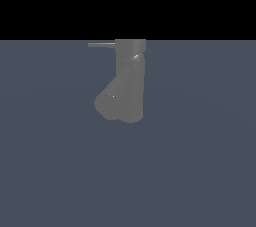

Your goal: Turn on the faucet by rotating a designated handle.

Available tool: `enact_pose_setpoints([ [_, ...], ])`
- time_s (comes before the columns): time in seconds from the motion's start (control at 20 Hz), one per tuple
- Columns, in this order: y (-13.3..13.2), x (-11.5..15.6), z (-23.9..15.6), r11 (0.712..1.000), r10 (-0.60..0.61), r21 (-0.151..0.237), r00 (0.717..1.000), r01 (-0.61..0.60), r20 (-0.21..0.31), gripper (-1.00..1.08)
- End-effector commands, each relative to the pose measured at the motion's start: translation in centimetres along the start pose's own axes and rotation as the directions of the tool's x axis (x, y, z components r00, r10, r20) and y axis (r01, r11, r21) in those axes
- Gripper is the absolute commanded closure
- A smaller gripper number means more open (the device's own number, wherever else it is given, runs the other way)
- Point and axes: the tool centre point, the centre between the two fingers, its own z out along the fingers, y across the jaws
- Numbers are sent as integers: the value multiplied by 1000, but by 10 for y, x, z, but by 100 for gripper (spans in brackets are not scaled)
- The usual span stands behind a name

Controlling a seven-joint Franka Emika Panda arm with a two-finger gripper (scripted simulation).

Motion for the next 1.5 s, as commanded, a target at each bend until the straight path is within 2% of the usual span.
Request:
enact_pose_setpoints([
  [0.0,0,2,0,1000,9,3,1000,-9,1,108],
  [0.5,-5,29,2,992,117,38,993,-117,11,108],
  [0.8,-10,59,7,969,237,67,971,-238,30,108],
  [1.1,-16,94,16,921,377,87,925,-381,59,108],
  [1.45,-24,135,31,836,533,92,841,-540,95,108],
])
